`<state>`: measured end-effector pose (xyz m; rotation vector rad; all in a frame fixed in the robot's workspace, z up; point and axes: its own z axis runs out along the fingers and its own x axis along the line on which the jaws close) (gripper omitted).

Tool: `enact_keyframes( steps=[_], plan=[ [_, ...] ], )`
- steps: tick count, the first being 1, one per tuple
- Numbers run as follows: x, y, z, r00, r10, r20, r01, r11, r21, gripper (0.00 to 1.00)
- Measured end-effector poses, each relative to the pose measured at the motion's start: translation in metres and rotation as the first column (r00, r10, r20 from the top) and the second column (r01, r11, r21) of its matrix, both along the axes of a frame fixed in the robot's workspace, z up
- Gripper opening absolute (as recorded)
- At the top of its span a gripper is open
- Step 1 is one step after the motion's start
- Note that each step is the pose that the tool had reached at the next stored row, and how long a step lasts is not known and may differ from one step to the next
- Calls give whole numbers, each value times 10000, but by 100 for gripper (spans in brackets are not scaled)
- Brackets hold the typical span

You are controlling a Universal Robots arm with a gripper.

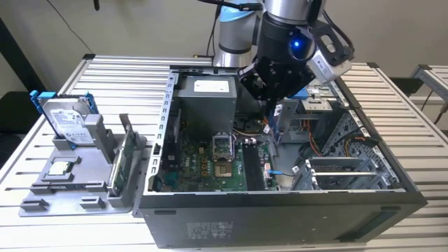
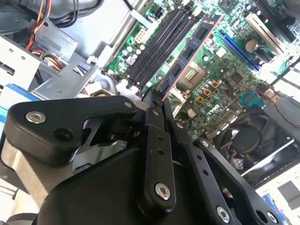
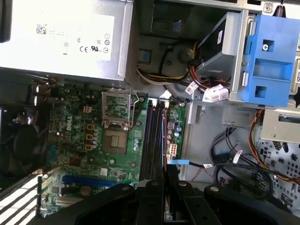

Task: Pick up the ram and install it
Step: 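Insert the ram into the slot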

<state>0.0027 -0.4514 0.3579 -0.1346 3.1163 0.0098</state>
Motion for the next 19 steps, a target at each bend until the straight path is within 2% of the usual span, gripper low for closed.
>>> enact_keyframes(
  steps=[5,9,19],
  plan=[
    [0,-1,-11,9997,-257,-3,257,9994,213,14],
    [0,-1,-16,9992,-401,-9,401,9987,321,14],
    [0,-2,-28,9979,-651,-22,651,9973,350,14]
  ],
)
